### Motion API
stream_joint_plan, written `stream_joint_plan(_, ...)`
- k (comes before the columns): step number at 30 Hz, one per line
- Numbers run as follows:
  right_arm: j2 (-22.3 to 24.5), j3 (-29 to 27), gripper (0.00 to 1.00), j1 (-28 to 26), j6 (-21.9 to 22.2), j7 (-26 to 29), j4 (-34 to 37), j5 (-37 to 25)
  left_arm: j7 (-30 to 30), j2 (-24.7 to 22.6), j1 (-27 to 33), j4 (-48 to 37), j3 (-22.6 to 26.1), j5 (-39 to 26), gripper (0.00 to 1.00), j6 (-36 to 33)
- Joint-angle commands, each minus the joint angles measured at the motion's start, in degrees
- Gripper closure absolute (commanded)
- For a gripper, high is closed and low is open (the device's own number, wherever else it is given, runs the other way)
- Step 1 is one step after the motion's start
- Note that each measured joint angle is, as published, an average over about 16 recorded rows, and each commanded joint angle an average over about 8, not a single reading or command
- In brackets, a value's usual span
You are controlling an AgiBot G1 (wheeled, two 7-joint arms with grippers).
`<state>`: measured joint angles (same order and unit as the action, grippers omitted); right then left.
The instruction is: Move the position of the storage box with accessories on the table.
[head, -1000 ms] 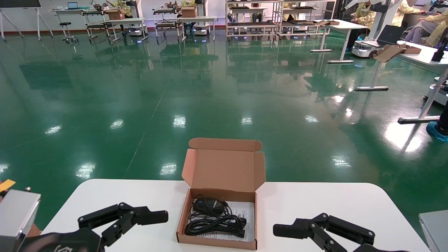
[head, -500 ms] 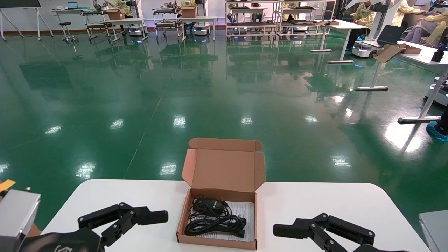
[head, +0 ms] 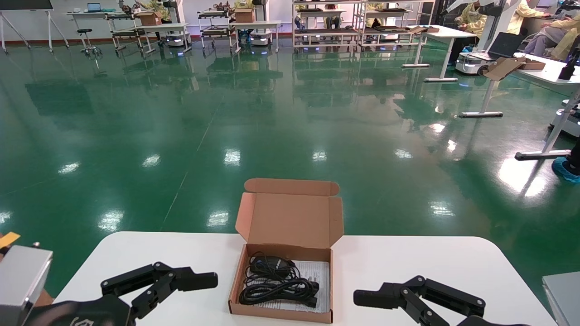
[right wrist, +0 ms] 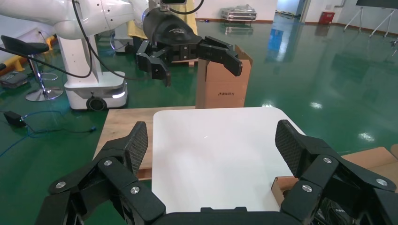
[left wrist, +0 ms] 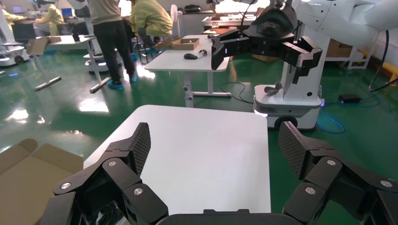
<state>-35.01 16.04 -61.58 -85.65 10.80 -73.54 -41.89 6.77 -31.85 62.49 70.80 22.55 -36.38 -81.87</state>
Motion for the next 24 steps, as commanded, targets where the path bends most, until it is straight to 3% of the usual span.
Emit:
stream_joint_plan(1, 0.0, 0.0, 0.00, 0.0, 0.0, 0.0, 0.0, 0.0, 0.0, 0.0, 0.0, 0.0, 0.0, 0.0, 0.00, 0.0)
stream_joint_plan(24, -0.1, 0.0, 0.00, 0.0, -0.2, 0.0, 0.0, 0.1, 0.0, 0.0, 0.0, 0.0, 0.0, 0.0, 0.00, 0.0)
